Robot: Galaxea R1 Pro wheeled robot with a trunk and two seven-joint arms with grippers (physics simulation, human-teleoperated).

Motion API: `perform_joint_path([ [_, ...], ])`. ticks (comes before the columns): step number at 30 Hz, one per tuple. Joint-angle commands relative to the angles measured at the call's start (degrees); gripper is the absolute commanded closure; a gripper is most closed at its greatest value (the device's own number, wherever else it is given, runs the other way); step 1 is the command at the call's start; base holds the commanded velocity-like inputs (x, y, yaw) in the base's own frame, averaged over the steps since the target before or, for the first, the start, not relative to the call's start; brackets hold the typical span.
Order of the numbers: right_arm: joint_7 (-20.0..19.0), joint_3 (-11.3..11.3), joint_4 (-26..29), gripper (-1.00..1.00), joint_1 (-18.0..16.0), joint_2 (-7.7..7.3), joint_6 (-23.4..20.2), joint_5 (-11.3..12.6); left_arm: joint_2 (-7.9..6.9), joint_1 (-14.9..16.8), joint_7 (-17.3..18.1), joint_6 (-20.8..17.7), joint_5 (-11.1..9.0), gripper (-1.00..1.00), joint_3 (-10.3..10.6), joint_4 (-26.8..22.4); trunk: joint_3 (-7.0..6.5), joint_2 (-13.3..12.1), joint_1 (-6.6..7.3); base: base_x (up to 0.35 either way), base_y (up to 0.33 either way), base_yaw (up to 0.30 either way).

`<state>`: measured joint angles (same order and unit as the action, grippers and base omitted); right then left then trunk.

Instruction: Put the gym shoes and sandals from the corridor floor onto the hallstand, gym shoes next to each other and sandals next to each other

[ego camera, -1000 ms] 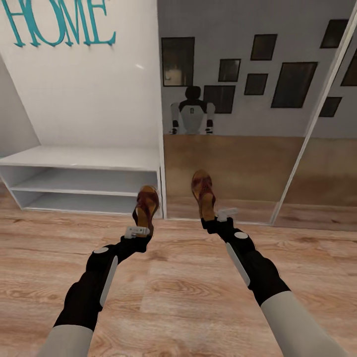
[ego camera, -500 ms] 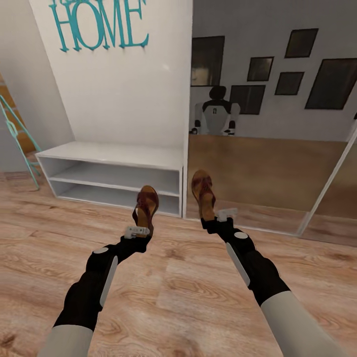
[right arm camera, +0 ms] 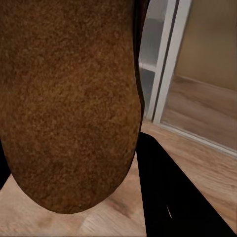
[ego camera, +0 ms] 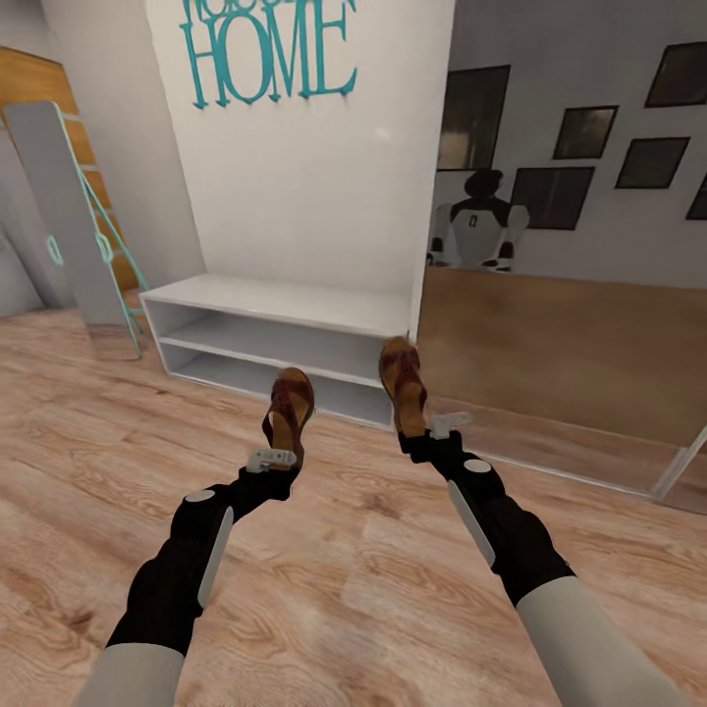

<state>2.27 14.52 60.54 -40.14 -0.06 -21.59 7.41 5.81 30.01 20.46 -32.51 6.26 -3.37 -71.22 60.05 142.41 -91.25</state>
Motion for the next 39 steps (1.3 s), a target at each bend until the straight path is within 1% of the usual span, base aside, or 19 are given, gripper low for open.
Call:
perform_joint_path([
  [1, 0.4, 0.1, 0.1, 1.0, 0.0, -0.02, -0.3, 0.8, 0.08, 0.0, 0.6, -0.2, 0.6, 1.0, -0.2, -0.1, 0.05, 0.0, 0.01, 0.0, 0.0, 0.296],
  [18, 0.4, 0.1, 0.1, 1.0, 0.0, -0.02, -0.3, 0.8, 0.08, -0.1, 0.6, -0.2, 0.3, 1.0, -0.2, -0.1, 0.05, 0.0, 0.01, 0.01, 0.004, 0.297],
  [39, 0.4, 0.1, 0.1, 1.0, 0.0, -0.02, -0.3, 0.8, 0.17, -0.1, 0.6, -0.2, 0.3, 1.0, -0.1, -0.1, 0.05, 0.0, 0.01, 0.278, 0.17, 0.297],
])
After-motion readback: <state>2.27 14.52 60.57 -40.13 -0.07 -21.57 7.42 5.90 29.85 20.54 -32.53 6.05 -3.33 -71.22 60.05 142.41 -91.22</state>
